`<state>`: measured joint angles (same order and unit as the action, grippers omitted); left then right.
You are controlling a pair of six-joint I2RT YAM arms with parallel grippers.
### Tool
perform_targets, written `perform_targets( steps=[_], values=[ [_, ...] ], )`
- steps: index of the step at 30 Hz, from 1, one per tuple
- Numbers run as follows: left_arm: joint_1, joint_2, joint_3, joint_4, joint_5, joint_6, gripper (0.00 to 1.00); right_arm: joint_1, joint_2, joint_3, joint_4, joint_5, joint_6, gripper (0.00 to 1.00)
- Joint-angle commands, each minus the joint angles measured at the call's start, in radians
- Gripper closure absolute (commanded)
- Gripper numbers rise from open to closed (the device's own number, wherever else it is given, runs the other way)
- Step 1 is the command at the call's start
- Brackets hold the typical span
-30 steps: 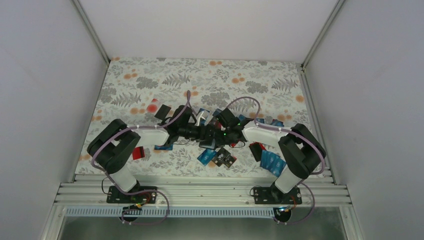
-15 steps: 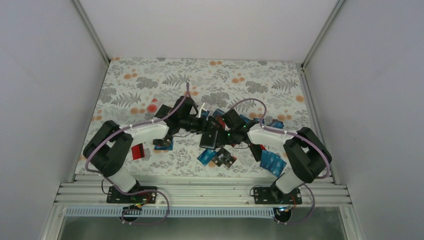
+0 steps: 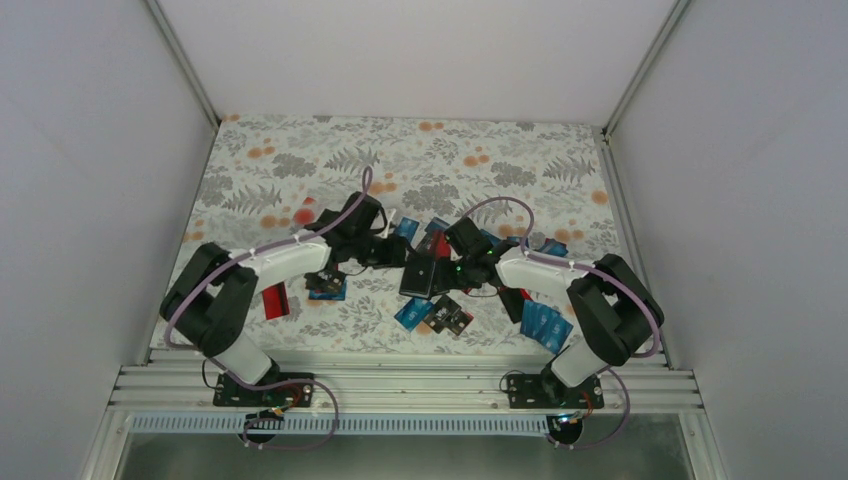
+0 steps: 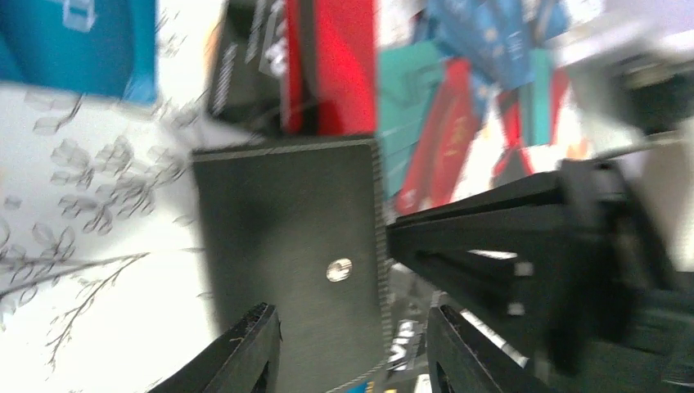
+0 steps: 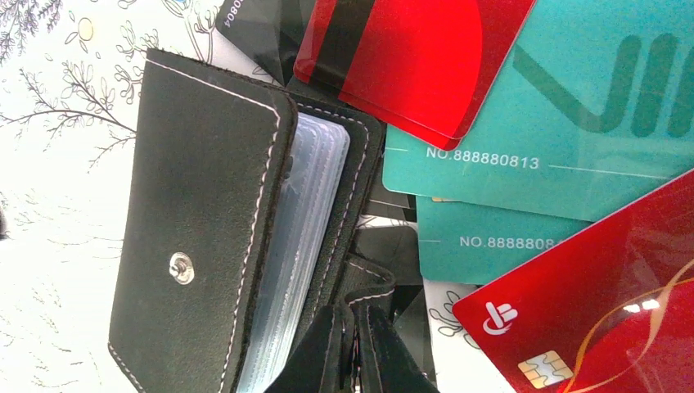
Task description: Put the credit cards into the card holder
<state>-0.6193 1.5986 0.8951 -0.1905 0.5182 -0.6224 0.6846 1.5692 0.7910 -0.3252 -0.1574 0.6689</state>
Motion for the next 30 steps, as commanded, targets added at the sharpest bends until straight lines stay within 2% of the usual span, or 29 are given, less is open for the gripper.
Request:
perform_targets(
  steps=[1, 5, 14, 20, 26, 30],
  values=[
    [-0.008, 0.061, -0.015, -0.026, -0.020, 0.042, 0.58, -0.007, -0.016, 0.020, -0.012, -0.007, 0.010, 0.96],
    [-0.020, 0.108, 0.013, -0.061, -0.054, 0.063, 0.62, -0.007, -0.023, 0.029, -0.026, -0.002, 0.018, 0.96],
    [-0.065, 0.184, 0.038, -0.080, -0.097, 0.081, 0.62, -0.007, -0.022, 0.045, -0.038, -0.005, 0.018, 0.96],
    [-0.118, 0.234, 0.109, -0.156, -0.209, 0.080, 0.64, -0.005, -0.003, 0.083, -0.043, -0.039, 0.014, 0.96],
    [-0.134, 0.258, 0.120, -0.162, -0.213, 0.067, 0.65, 0.000, 0.049, 0.132, -0.040, -0.078, 0.005, 0.95],
    [-0.135, 0.251, 0.109, -0.153, -0.202, 0.063, 0.66, 0.000, 0.075, 0.154, -0.047, -0.088, -0.003, 0.83]
  ],
)
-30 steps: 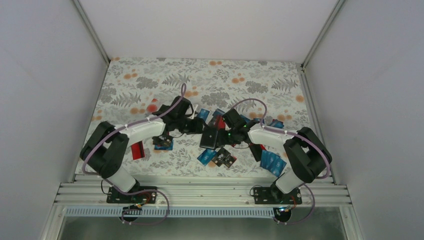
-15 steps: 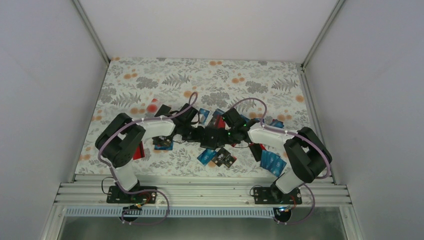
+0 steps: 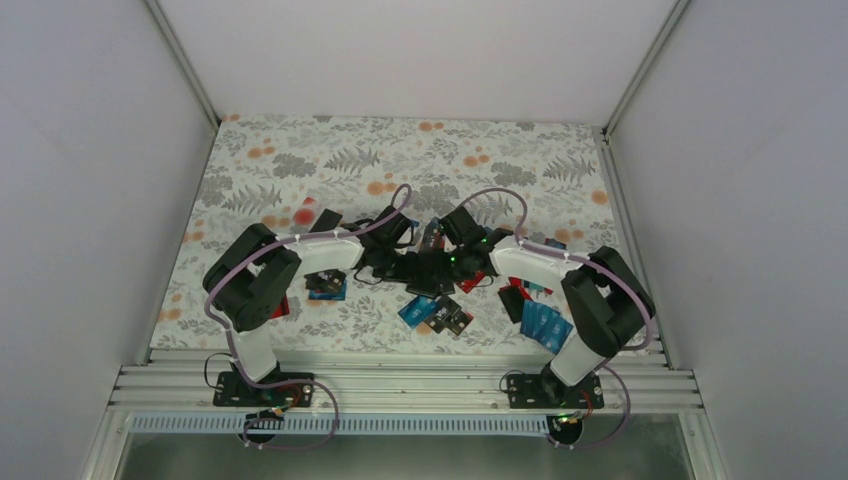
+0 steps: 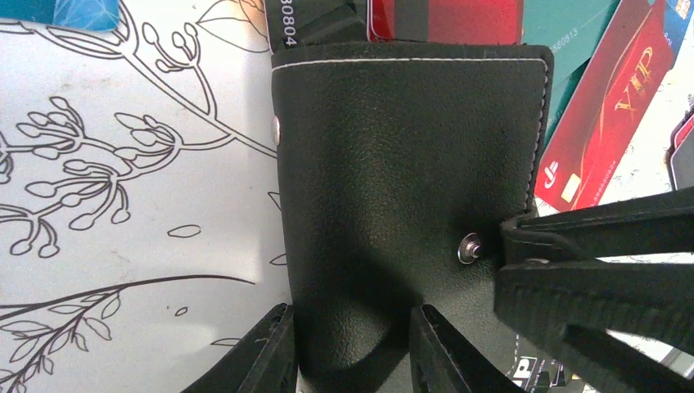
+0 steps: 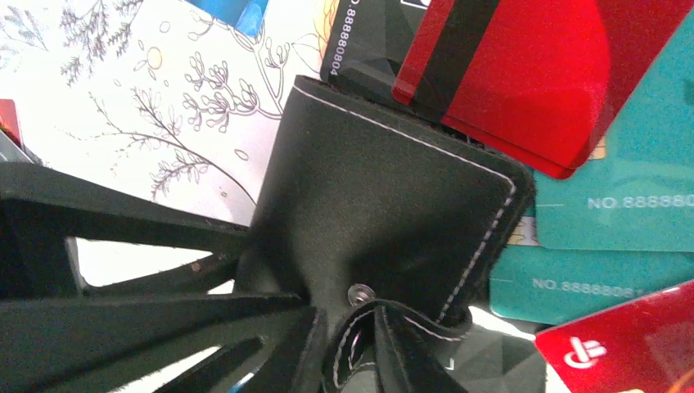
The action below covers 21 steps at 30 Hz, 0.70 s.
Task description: Put the credit cards into the card holder
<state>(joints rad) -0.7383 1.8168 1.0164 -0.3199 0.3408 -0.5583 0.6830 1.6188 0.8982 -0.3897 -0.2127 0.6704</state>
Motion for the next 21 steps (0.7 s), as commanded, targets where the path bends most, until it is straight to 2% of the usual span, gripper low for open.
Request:
perform_targets(
  steps=[1, 8, 14, 17, 21],
  values=[
    [-0.016, 0.029, -0.016, -0.021, -0.022, -0.003, 0.66, 0.001, 0.029, 0.050, 0.016, -0.030, -0.006, 0.80],
    [-0.017, 0.021, -0.025, -0.002, -0.004, -0.005, 0.67, 0.001, 0.036, 0.052, 0.011, -0.016, -0.009, 0.72],
    [-0.016, -0.005, -0.028, -0.006, -0.022, -0.013, 0.68, 0.001, 0.067, 0.045, 0.011, 0.012, -0.002, 0.71],
    [-0.016, -0.033, -0.043, 0.007, -0.021, -0.017, 0.68, 0.000, 0.074, 0.045, 0.016, 0.018, 0.001, 0.74],
    [-0.016, -0.016, -0.044, 0.007, -0.010, -0.009, 0.68, 0.001, 0.090, 0.046, 0.022, 0.021, 0.006, 0.82]
  ],
)
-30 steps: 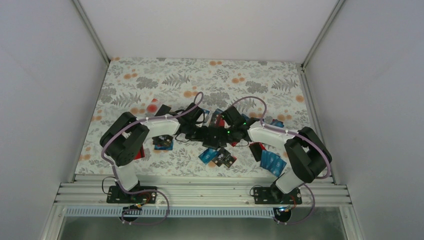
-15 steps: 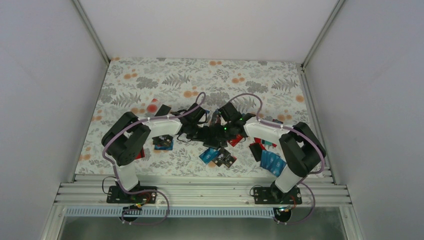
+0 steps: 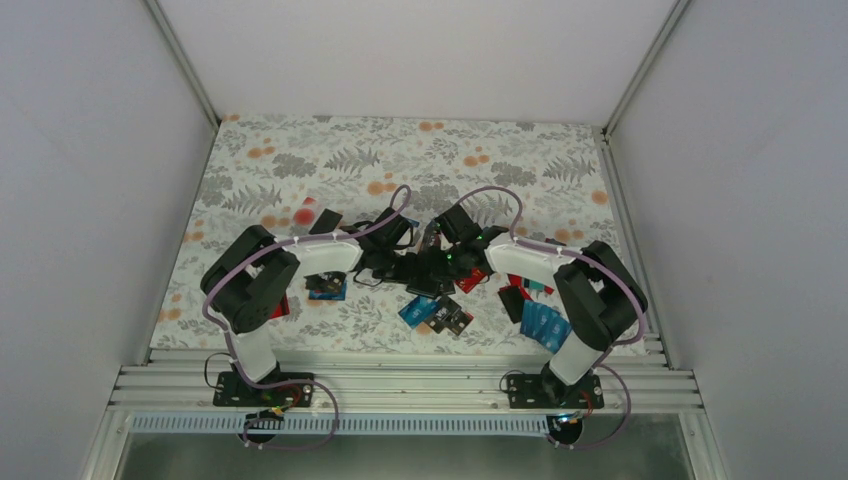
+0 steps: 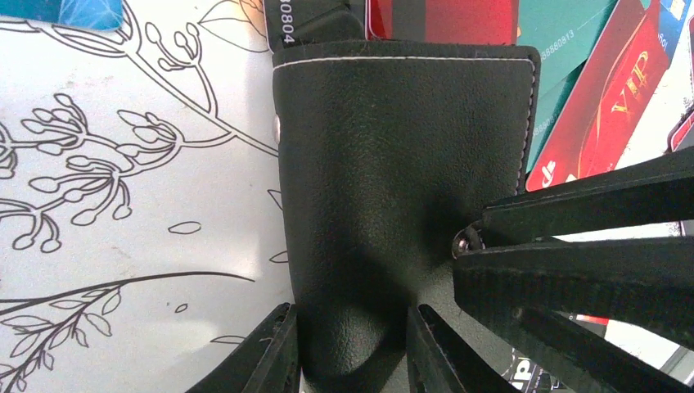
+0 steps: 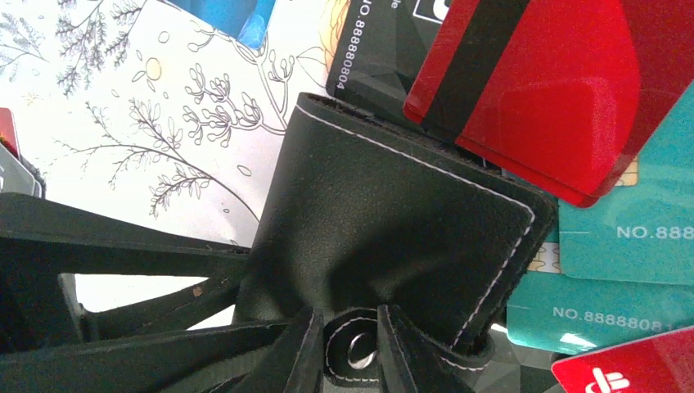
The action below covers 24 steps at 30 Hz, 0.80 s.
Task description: Put the credit cards into the card holder
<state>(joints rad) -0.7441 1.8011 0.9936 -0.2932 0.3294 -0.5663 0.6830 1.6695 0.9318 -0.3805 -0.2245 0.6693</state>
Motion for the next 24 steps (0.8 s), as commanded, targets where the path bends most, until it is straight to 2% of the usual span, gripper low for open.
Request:
perform_targets(
  steps=[1, 6, 10, 12, 14, 16, 18, 24],
  values=[
    [-0.011, 0.002, -0.025, -0.014, 0.006, -0.003, 0.68, 0.000, 0.043, 0.012, 0.010, 0.035, 0.008, 0.84],
    [-0.011, -0.001, -0.032, -0.001, 0.017, -0.006, 0.69, 0.000, 0.049, 0.014, 0.002, 0.054, 0.018, 0.91],
    [-0.011, -0.001, -0.036, 0.002, 0.020, -0.006, 0.69, 0.001, 0.054, 0.019, -0.003, 0.050, 0.018, 0.92],
    [-0.011, 0.000, -0.036, 0.005, 0.023, -0.006, 0.69, 0.001, 0.052, 0.018, -0.003, 0.038, 0.020, 0.89],
    [-0.011, -0.001, -0.038, 0.009, 0.025, -0.007, 0.69, 0.001, 0.041, 0.017, 0.003, 0.023, 0.025, 0.79],
    [-0.011, 0.000, -0.039, 0.012, 0.026, -0.008, 0.69, 0.001, 0.027, 0.020, 0.005, 0.014, 0.031, 0.73],
    [-0.010, 0.001, -0.040, 0.012, 0.027, -0.007, 0.69, 0.002, 0.012, 0.024, 0.004, 0.014, 0.036, 0.70],
    [-0.011, 0.006, -0.044, 0.013, 0.032, -0.006, 0.69, 0.001, 0.005, 0.030, -0.003, 0.021, 0.044, 0.71]
  ],
)
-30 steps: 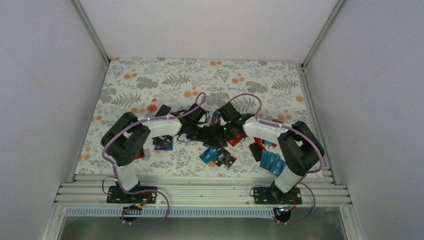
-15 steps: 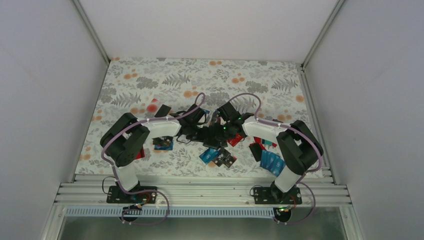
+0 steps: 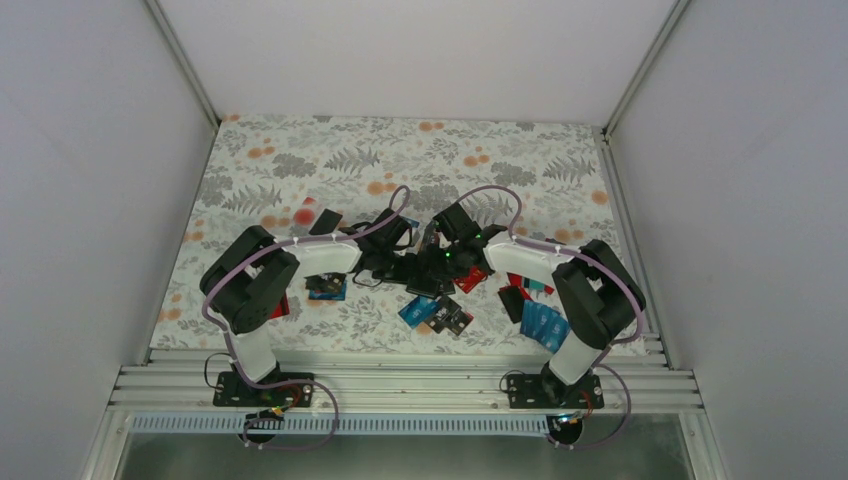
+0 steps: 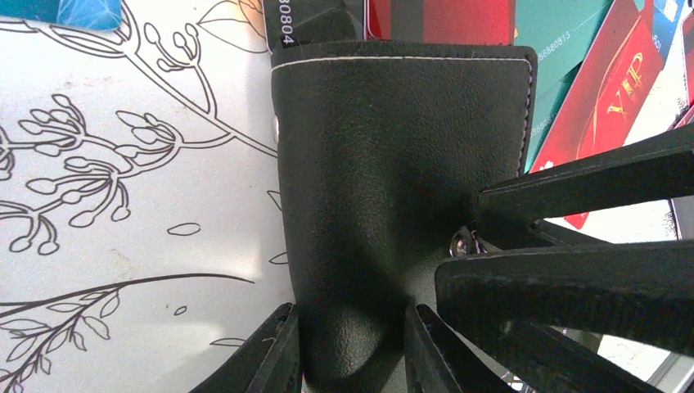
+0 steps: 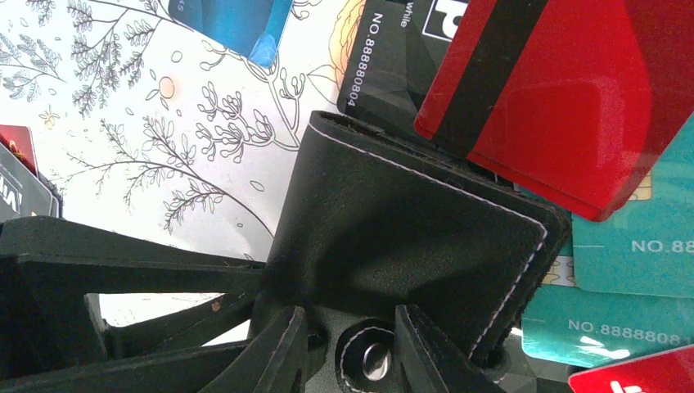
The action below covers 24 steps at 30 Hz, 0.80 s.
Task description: Put the credit cards into the card holder
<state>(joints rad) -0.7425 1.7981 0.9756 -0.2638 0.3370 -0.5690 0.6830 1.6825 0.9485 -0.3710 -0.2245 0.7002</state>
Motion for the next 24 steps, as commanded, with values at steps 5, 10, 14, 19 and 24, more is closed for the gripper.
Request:
perform_targets(
  steps=[5, 10, 14, 19, 24],
  values=[
    [-0.012, 0.007, -0.030, -0.014, 0.024, -0.005, 0.70, 0.001, -0.048, 0.003, -0.004, 0.017, 0.023, 0.72],
    [-0.013, 0.009, -0.031, -0.011, 0.026, -0.005, 0.70, 0.001, -0.083, 0.002, -0.003, 0.023, 0.028, 0.72],
    [-0.013, 0.009, -0.029, -0.011, 0.027, -0.006, 0.70, 0.001, -0.106, 0.002, -0.013, 0.031, 0.028, 0.72],
    [-0.012, 0.009, -0.029, -0.013, 0.027, -0.006, 0.71, 0.000, -0.156, -0.024, -0.052, 0.115, 0.047, 0.82],
    [-0.013, 0.014, -0.025, -0.012, 0.028, -0.006, 0.73, 0.000, -0.211, -0.061, -0.064, 0.151, 0.054, 0.89]
  ],
)
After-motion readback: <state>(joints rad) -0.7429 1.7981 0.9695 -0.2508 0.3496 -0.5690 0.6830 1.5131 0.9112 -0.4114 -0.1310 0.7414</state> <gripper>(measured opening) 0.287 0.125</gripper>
